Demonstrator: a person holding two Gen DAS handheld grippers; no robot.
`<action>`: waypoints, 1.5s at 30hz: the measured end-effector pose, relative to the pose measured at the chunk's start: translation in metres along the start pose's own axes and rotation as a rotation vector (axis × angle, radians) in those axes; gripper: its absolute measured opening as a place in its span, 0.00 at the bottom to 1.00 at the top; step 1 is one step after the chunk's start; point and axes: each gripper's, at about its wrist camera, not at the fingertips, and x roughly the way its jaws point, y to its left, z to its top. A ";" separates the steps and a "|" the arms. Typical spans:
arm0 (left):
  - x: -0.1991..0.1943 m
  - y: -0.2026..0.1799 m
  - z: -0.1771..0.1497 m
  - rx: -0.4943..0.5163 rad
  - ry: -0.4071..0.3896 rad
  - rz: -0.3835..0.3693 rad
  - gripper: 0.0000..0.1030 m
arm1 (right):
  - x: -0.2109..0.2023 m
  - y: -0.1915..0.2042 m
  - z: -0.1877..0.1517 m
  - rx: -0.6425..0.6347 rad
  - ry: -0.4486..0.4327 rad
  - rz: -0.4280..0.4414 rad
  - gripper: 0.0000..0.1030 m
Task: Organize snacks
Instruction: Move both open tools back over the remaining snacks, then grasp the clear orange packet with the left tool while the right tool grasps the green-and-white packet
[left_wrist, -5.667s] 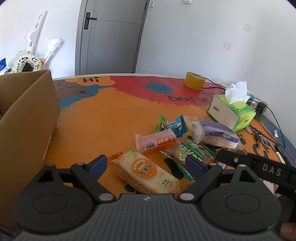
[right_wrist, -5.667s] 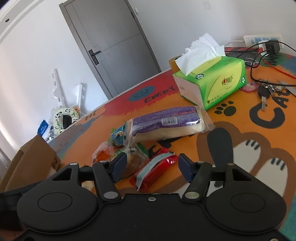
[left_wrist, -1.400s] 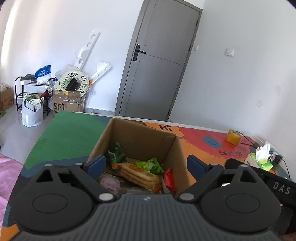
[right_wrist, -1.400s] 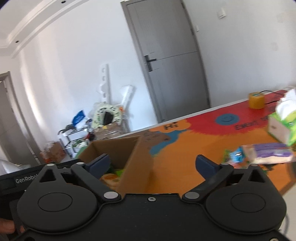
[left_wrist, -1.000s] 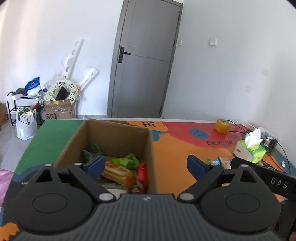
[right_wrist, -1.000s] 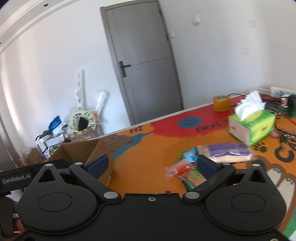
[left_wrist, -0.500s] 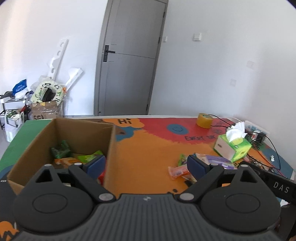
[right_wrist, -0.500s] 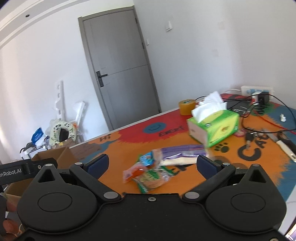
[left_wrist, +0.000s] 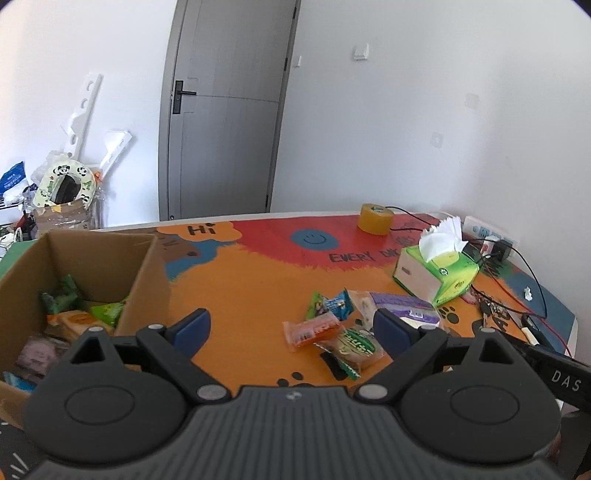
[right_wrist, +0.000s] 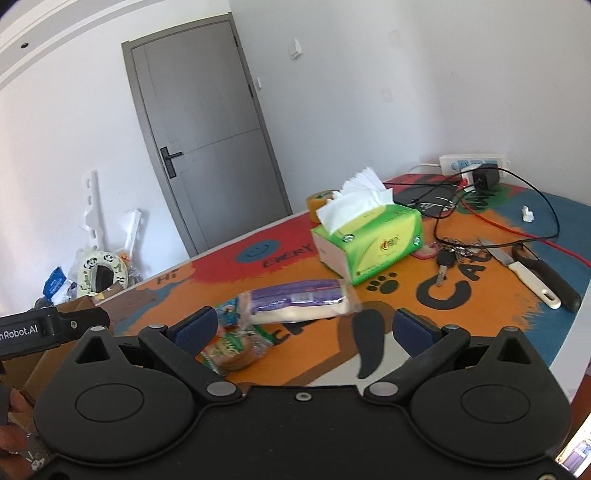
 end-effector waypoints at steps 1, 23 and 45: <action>0.003 -0.002 0.000 0.002 0.003 0.000 0.91 | 0.001 -0.002 0.000 0.003 0.001 0.000 1.00; 0.080 -0.003 0.002 -0.030 0.091 -0.021 0.89 | 0.063 -0.002 0.002 0.065 0.116 0.087 0.89; 0.143 -0.016 -0.013 -0.072 0.161 0.009 0.87 | 0.118 -0.008 -0.006 0.076 0.203 0.084 0.71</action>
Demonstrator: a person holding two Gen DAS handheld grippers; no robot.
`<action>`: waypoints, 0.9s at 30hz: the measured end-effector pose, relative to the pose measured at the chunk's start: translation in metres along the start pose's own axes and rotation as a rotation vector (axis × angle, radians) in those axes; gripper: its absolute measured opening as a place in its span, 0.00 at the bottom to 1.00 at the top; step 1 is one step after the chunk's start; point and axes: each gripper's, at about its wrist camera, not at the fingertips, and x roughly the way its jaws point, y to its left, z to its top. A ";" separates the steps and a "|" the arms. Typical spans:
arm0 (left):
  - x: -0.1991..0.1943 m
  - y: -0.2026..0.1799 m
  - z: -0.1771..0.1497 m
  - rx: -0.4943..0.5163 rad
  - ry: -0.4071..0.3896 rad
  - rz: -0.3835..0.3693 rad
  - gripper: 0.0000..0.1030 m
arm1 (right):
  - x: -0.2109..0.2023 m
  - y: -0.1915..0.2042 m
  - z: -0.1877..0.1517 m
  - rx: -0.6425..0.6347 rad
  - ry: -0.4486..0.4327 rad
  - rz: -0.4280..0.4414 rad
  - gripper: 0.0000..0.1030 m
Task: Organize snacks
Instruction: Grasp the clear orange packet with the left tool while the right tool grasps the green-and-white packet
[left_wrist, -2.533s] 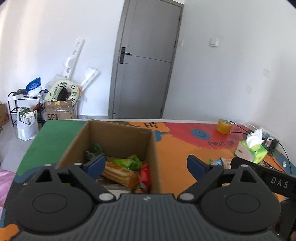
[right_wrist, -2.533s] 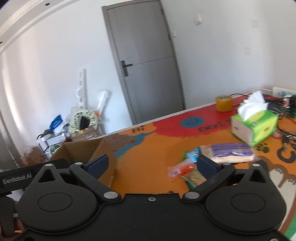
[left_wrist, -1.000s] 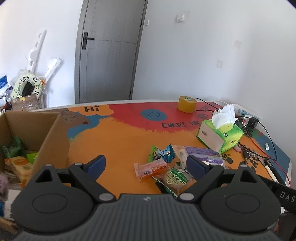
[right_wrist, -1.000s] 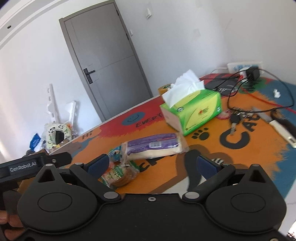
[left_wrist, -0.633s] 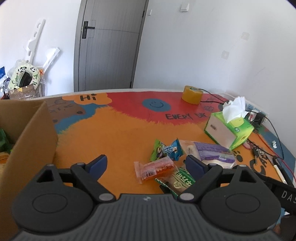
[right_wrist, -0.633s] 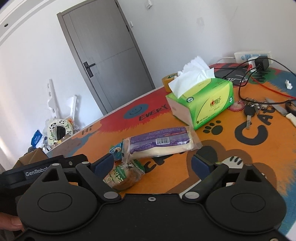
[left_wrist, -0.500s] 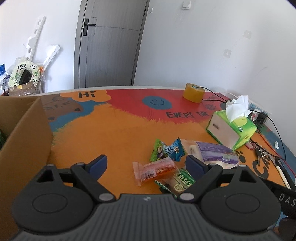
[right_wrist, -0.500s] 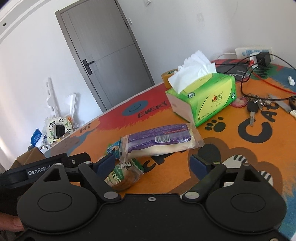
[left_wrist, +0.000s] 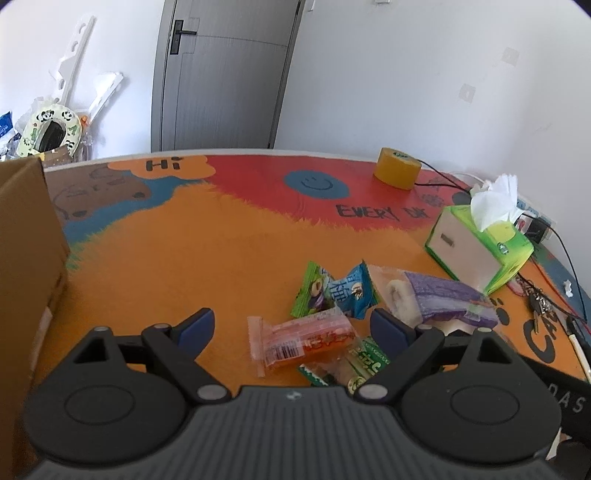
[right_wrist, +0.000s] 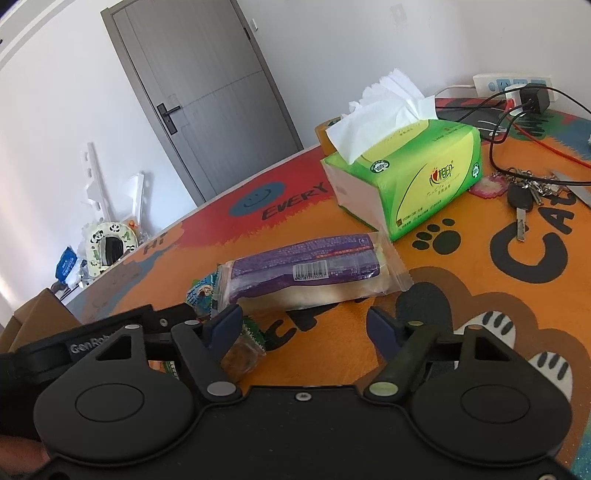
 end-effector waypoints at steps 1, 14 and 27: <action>0.003 0.000 -0.001 -0.003 0.005 0.003 0.86 | 0.001 0.000 0.000 0.001 0.003 0.000 0.71; -0.008 0.021 -0.003 -0.059 -0.017 -0.024 0.47 | 0.007 0.017 -0.002 -0.050 0.013 0.038 0.73; -0.034 0.048 -0.003 -0.115 -0.037 0.015 0.47 | 0.011 0.053 -0.008 -0.189 0.028 0.105 0.94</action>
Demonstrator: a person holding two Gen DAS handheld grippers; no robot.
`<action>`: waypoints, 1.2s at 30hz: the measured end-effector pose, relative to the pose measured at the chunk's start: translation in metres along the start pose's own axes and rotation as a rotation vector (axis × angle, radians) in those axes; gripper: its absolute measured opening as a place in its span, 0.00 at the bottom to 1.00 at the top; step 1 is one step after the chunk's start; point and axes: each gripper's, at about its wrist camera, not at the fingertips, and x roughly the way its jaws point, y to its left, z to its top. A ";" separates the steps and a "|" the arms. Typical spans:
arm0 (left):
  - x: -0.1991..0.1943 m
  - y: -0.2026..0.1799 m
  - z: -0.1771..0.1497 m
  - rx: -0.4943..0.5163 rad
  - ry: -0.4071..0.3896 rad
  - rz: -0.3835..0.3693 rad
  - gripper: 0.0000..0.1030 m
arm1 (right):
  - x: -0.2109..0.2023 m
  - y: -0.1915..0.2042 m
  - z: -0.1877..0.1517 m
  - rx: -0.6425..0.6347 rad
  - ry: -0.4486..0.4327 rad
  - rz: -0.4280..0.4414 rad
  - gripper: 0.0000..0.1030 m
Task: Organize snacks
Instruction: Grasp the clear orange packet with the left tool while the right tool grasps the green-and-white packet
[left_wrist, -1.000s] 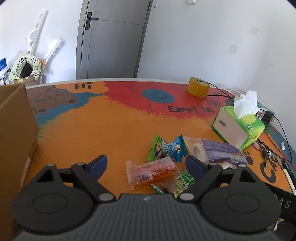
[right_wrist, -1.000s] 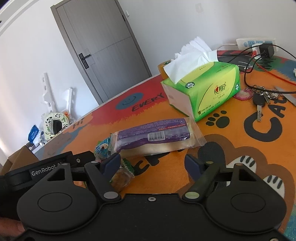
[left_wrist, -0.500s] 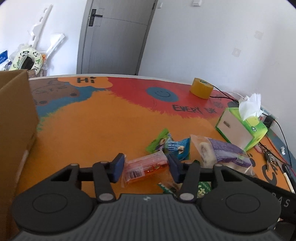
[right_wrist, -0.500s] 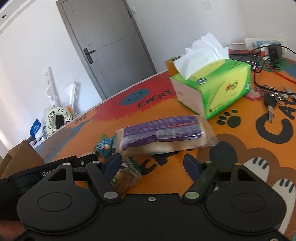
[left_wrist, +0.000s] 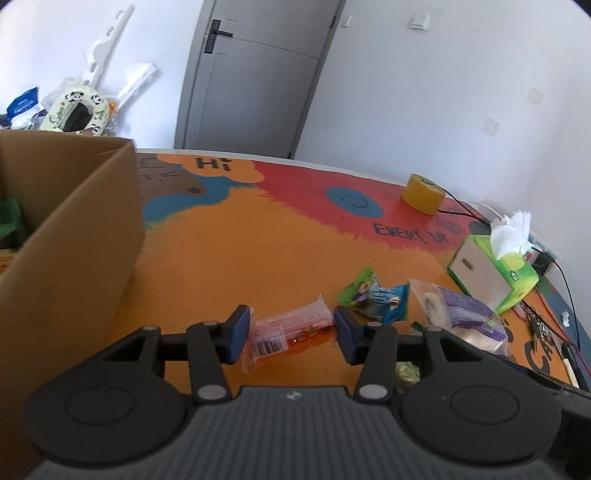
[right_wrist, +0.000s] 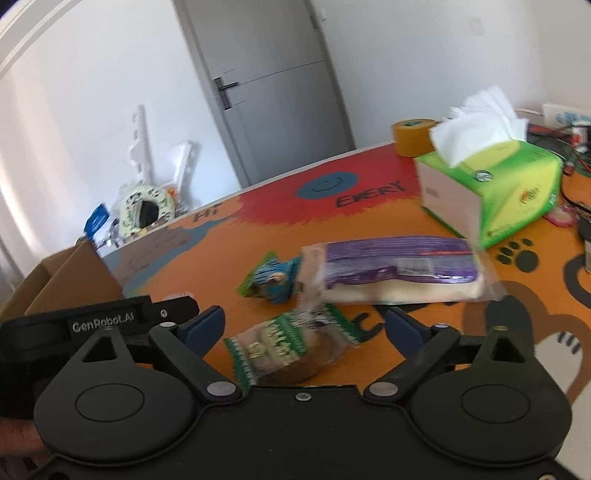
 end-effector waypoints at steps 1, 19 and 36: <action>-0.001 0.002 0.000 -0.004 -0.002 0.006 0.47 | 0.001 0.003 0.000 -0.011 0.002 0.002 0.95; -0.015 0.020 -0.002 -0.032 -0.017 0.053 0.47 | 0.030 0.023 -0.002 -0.104 0.055 -0.016 0.80; -0.041 0.008 -0.011 -0.004 -0.032 0.019 0.47 | -0.010 0.004 -0.013 -0.011 0.040 0.043 0.07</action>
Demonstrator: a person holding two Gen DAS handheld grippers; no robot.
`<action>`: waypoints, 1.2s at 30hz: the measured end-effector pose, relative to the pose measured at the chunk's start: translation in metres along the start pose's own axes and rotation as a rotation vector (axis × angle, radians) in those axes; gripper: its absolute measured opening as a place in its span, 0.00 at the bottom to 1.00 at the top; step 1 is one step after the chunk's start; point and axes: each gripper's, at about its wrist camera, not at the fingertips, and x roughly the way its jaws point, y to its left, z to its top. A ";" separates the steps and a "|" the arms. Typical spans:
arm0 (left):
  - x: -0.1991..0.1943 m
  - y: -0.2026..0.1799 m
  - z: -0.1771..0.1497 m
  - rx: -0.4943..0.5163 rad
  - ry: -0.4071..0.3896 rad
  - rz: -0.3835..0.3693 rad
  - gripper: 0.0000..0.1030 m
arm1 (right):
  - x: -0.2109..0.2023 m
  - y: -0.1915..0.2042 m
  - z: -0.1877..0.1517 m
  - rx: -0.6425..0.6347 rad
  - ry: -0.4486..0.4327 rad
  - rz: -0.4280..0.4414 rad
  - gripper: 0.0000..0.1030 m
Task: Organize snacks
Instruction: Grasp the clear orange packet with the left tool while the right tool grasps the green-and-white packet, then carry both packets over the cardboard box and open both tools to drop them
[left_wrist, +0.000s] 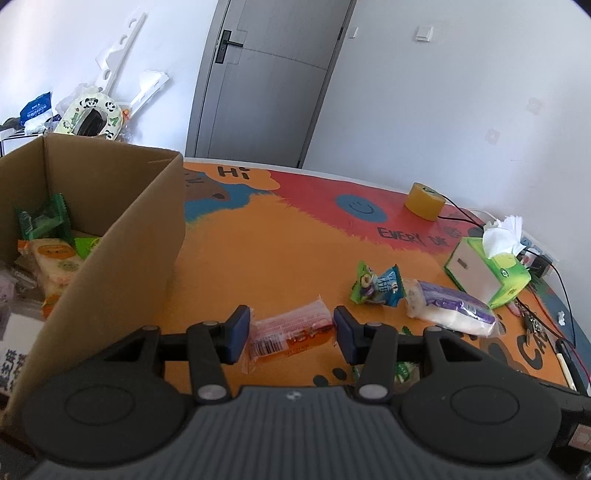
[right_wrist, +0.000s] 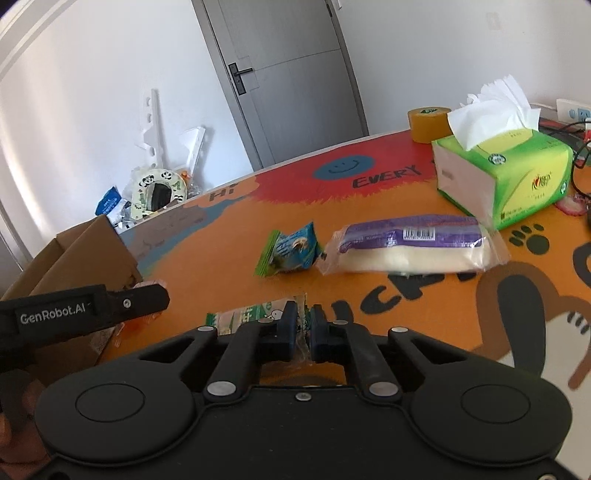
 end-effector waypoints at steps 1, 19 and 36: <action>-0.002 0.000 0.000 0.000 -0.001 0.001 0.47 | -0.003 0.000 -0.002 0.002 0.001 0.005 0.07; -0.019 0.011 0.006 -0.025 -0.028 -0.022 0.47 | 0.008 0.041 -0.004 -0.091 0.013 -0.011 0.84; -0.023 0.014 0.004 -0.024 -0.026 -0.035 0.47 | 0.010 0.038 -0.006 -0.081 0.014 -0.086 0.50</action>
